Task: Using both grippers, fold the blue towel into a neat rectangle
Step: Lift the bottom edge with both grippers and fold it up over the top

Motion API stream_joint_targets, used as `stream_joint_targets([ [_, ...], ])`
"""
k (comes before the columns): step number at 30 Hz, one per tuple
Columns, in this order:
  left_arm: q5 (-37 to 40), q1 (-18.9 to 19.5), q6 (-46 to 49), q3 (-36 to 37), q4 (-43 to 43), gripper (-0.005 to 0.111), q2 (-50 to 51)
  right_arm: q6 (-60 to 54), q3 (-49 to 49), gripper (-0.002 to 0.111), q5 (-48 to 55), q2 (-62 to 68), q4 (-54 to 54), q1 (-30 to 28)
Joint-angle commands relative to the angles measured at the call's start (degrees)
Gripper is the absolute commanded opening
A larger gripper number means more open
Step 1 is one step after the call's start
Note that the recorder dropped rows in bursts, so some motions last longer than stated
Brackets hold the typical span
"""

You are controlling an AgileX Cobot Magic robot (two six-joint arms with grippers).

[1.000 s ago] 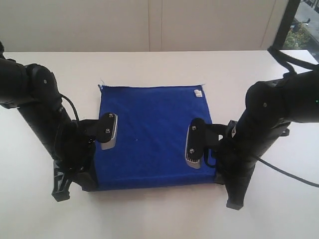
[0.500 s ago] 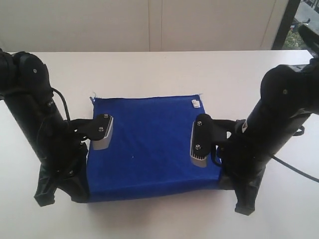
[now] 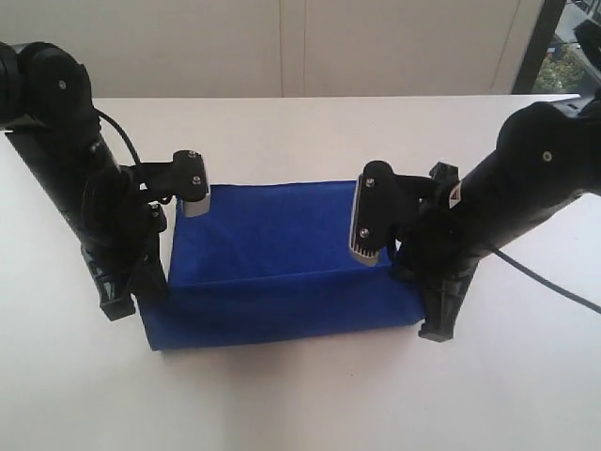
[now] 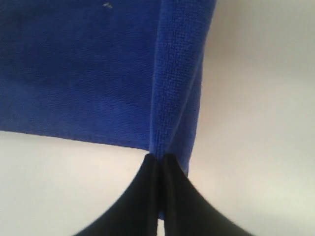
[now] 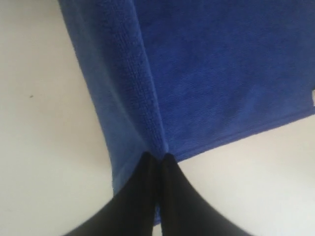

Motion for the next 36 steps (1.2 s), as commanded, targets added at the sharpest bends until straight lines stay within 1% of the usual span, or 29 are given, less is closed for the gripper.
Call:
stream_joint_targets([
  [1,-3.61,-0.28,-1.81,-0.35,1.34,0.000,-0.62,1.01,-0.49,0.000,-6.28,-0.46,-2.41,-0.04],
  [9,-11.51,-0.28,-2.07,-0.35,1.34,0.000,-0.62,1.70,-0.49,0.000,-14.65,-0.46,-2.63,-0.20],
  [18,-21.44,-0.28,-4.30,-0.44,1.75,0.000,-0.62,2.76,-0.49,0.000,-19.26,-0.46,-2.67,-3.92],
  [23,-24.24,0.28,-6.58,-1.69,1.75,0.000,-0.62,2.76,-0.49,0.000,-23.43,2.40,-2.67,-4.03],
  [28,-27.45,2.61,-7.03,-3.97,1.75,0.000,0.63,2.76,-4.65,0.000,-25.29,7.92,-2.67,-4.03],
  [36,-29.72,2.64,-7.03,-9.06,1.75,0.000,6.62,2.76,-14.48,0.000,-26.46,17.42,-2.67,-4.15],
])
